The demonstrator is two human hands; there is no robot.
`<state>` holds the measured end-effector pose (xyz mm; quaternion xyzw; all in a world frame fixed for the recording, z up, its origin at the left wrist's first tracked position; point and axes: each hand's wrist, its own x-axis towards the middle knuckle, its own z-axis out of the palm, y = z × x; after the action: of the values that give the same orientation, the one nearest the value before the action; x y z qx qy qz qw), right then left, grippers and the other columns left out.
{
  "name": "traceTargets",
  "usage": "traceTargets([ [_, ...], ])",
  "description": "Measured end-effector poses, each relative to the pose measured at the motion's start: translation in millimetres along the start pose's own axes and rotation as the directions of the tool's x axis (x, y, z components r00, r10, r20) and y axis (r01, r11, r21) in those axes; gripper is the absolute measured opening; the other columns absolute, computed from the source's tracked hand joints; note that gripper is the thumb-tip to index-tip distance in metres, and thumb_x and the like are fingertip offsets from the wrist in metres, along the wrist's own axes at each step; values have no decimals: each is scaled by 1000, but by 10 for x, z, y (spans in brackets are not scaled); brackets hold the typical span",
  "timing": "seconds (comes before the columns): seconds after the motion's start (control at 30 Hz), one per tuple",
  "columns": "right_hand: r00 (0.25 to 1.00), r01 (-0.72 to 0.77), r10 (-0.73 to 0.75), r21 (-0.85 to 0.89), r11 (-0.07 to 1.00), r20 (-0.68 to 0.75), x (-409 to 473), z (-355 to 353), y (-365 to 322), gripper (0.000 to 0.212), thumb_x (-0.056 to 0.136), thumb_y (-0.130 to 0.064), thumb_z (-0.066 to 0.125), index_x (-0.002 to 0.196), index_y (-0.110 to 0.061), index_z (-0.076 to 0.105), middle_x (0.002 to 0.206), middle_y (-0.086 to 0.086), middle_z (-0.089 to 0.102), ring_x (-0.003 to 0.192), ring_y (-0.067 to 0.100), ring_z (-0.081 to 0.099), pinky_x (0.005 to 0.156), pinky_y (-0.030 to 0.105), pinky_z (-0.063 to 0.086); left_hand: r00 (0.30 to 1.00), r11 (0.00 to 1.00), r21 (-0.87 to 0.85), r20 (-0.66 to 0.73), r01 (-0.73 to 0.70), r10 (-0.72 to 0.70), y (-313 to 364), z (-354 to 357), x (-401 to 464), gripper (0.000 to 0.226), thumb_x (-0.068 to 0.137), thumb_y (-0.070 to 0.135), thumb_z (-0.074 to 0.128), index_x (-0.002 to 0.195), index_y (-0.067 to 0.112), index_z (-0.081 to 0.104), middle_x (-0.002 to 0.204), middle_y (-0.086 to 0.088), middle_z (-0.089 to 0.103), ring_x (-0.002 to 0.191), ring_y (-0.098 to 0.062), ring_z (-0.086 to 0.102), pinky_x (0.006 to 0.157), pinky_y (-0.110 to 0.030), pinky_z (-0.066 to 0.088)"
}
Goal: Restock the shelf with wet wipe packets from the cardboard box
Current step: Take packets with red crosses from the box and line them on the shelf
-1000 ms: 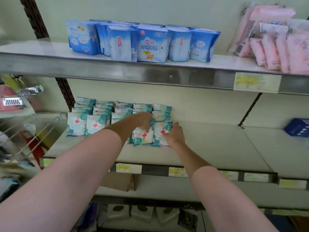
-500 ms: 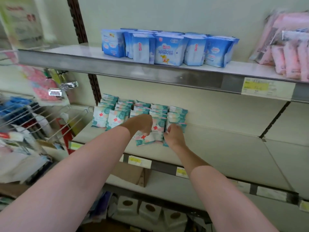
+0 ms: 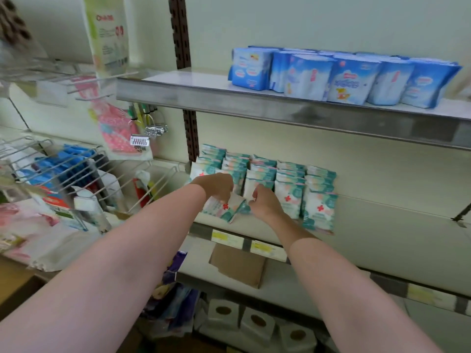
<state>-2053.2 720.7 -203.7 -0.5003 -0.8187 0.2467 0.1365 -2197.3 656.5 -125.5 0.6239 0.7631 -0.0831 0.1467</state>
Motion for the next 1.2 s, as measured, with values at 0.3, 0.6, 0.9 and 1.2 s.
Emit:
traceTargets([
  [0.3, 1000, -18, 19, -53, 998, 17, 19, 387, -603, 18, 92, -20, 61, 103, -13, 48, 100, 7, 52, 88, 25, 53, 69, 32, 38, 1000, 998, 60, 22, -20, 19, -849, 73, -10, 25, 76, 11, 71, 99, 13, 60, 111, -10, 61, 92, -26, 62, 85, -43, 55],
  [0.6, 999, -23, 30, -295, 955, 19, 61, 723, -810, 41, 96, -19, 51, 135, -13, 43, 124, 12, 54, 106, 30, 56, 82, 41, 51, 995, 992, -70, -29, -101, 99, -1329, 248, 187, 60, 92, 13, 56, 148, 20, 37, 153, -5, 37, 135, -27, 41, 108, -40, 39],
  [0.9, 999, -32, 43, -340, 940, 25, 104, 876, -982, 38, 94, -17, 52, 131, -10, 45, 121, 12, 55, 108, 31, 55, 74, 34, 38, 963, 880, -433, -253, -195, 89, -1542, 225, 253, 23, 83, 15, 68, 99, 9, 52, 86, 1, 52, 85, -23, 55, 57, -25, 40],
  [1.2, 998, -46, 53, -339, 940, 12, 169, 877, -1041, 39, 94, -18, 55, 130, -10, 44, 116, 11, 57, 103, 29, 57, 73, 34, 41, 971, 874, -455, -228, -169, 69, -1652, 258, 329, 54, 82, -2, 68, 124, 22, 43, 88, -7, 54, 72, -19, 55, 53, -26, 46],
])
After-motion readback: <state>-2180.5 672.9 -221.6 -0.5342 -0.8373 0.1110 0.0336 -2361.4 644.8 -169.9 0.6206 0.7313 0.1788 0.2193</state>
